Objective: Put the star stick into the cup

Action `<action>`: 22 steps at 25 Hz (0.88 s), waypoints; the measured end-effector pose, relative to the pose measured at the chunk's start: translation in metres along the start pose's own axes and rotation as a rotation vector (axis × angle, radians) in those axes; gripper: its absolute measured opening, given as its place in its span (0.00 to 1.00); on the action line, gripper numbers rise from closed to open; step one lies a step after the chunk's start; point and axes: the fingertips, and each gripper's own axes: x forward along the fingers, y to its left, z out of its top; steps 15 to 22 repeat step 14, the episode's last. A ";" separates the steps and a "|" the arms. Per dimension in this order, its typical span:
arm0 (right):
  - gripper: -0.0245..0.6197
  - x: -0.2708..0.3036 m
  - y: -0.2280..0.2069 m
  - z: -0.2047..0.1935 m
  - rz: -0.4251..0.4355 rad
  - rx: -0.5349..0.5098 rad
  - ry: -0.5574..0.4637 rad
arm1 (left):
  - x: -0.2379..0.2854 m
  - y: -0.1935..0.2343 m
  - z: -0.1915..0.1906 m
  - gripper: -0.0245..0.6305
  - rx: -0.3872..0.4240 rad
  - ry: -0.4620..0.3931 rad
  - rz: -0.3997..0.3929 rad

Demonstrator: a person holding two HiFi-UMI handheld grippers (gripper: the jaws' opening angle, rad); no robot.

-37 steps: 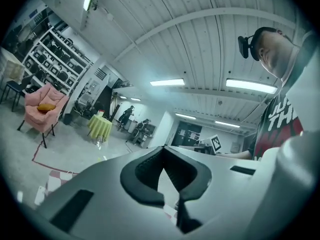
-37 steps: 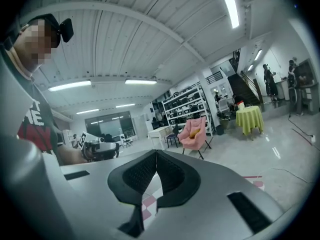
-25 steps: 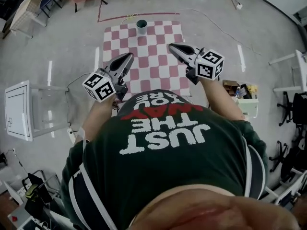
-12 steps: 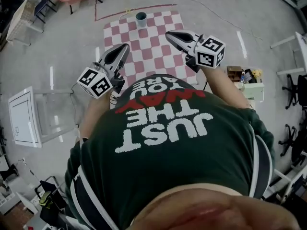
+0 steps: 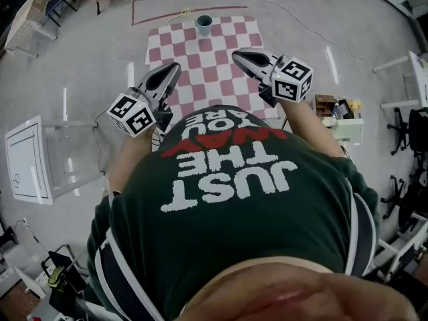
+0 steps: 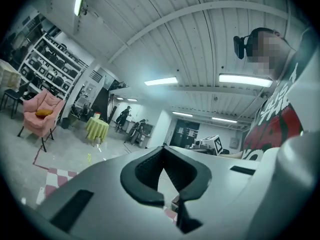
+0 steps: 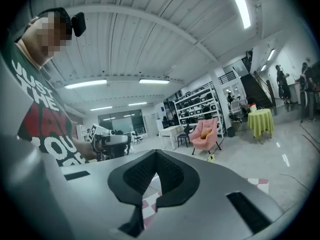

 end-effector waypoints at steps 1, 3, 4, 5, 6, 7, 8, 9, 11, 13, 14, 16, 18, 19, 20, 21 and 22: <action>0.09 0.001 0.000 -0.001 0.000 0.000 0.003 | -0.001 0.001 -0.001 0.05 -0.005 0.001 0.001; 0.09 0.001 0.001 -0.002 0.002 -0.003 0.007 | -0.002 0.002 -0.002 0.05 -0.015 -0.001 0.008; 0.09 0.001 0.001 -0.001 0.003 -0.005 0.007 | -0.002 0.003 -0.002 0.05 -0.016 -0.005 0.007; 0.09 0.001 0.001 -0.001 0.005 -0.008 0.007 | -0.001 0.002 -0.001 0.05 -0.015 -0.009 0.004; 0.09 0.000 0.001 0.000 0.006 -0.011 0.006 | -0.001 0.002 0.000 0.05 -0.012 -0.012 0.001; 0.09 -0.001 0.000 0.000 0.006 -0.013 0.006 | 0.001 0.001 0.000 0.05 -0.010 -0.014 -0.001; 0.09 -0.003 -0.001 0.000 0.006 -0.014 0.006 | 0.002 0.000 0.000 0.05 -0.009 -0.015 -0.002; 0.09 -0.005 -0.002 0.000 0.005 -0.013 0.008 | 0.003 -0.001 0.000 0.05 -0.011 -0.016 -0.002; 0.09 -0.008 -0.004 -0.001 0.006 -0.013 0.015 | 0.006 -0.003 -0.001 0.05 -0.015 -0.016 0.001; 0.09 -0.012 -0.005 0.000 0.008 -0.013 0.020 | 0.009 -0.005 0.000 0.05 -0.019 -0.017 0.009; 0.09 -0.014 -0.006 0.000 0.010 -0.013 0.022 | 0.010 -0.006 0.001 0.05 -0.021 -0.018 0.013; 0.09 -0.014 -0.006 0.000 0.010 -0.013 0.022 | 0.010 -0.006 0.001 0.05 -0.021 -0.018 0.013; 0.09 -0.014 -0.006 0.000 0.010 -0.013 0.022 | 0.010 -0.006 0.001 0.05 -0.021 -0.018 0.013; 0.09 -0.014 -0.006 0.000 0.010 -0.013 0.022 | 0.010 -0.006 0.001 0.05 -0.021 -0.018 0.013; 0.09 -0.014 -0.006 0.000 0.010 -0.013 0.022 | 0.010 -0.006 0.001 0.05 -0.021 -0.018 0.013; 0.09 -0.014 -0.006 0.000 0.010 -0.013 0.022 | 0.010 -0.006 0.001 0.05 -0.021 -0.018 0.013; 0.09 -0.014 -0.006 0.000 0.010 -0.013 0.022 | 0.010 -0.006 0.001 0.05 -0.021 -0.018 0.013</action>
